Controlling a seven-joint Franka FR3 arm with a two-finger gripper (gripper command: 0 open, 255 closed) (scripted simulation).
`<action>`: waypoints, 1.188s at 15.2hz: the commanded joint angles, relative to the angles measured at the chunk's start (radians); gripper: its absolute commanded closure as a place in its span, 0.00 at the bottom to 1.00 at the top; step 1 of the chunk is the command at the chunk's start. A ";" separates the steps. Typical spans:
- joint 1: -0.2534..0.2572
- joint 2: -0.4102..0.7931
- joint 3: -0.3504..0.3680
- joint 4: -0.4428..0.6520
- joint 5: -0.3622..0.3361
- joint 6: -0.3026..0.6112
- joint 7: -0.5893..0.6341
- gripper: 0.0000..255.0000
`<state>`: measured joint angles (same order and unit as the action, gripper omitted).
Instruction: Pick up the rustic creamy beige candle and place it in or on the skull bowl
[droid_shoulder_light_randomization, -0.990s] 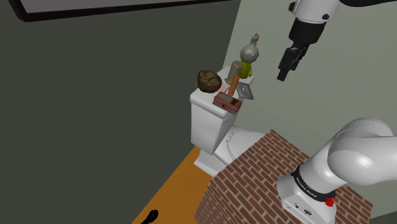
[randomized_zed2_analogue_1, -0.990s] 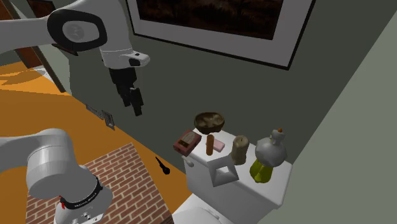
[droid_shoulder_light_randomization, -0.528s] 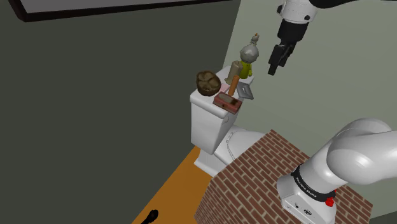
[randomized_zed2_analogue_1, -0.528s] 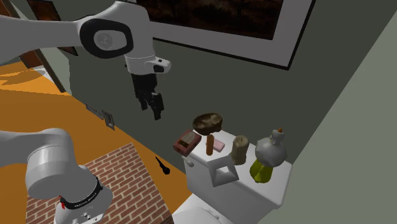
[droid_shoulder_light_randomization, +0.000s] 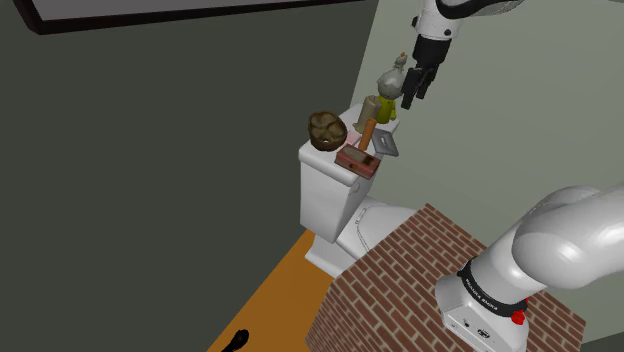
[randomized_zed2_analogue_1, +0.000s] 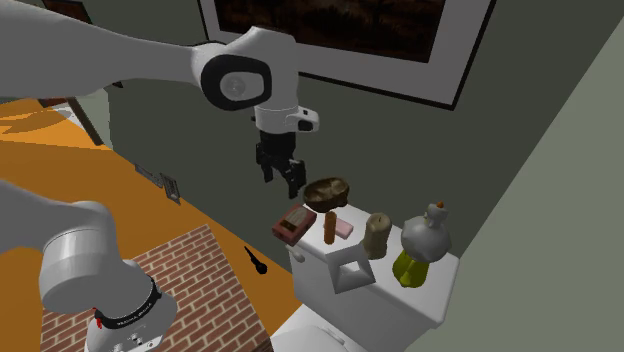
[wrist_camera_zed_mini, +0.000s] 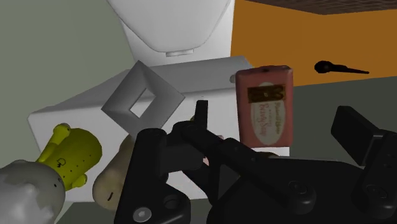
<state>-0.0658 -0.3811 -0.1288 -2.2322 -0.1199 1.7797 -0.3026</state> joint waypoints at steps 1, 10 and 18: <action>-0.005 0.076 -0.025 0.052 0.007 0.024 -0.037 0.00; -0.038 0.438 -0.101 0.347 0.095 0.073 -0.200 0.00; -0.112 0.792 -0.112 0.731 0.203 0.012 -0.322 0.00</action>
<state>-0.1655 0.3589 -0.2412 -1.5706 0.0685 1.8131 -0.6100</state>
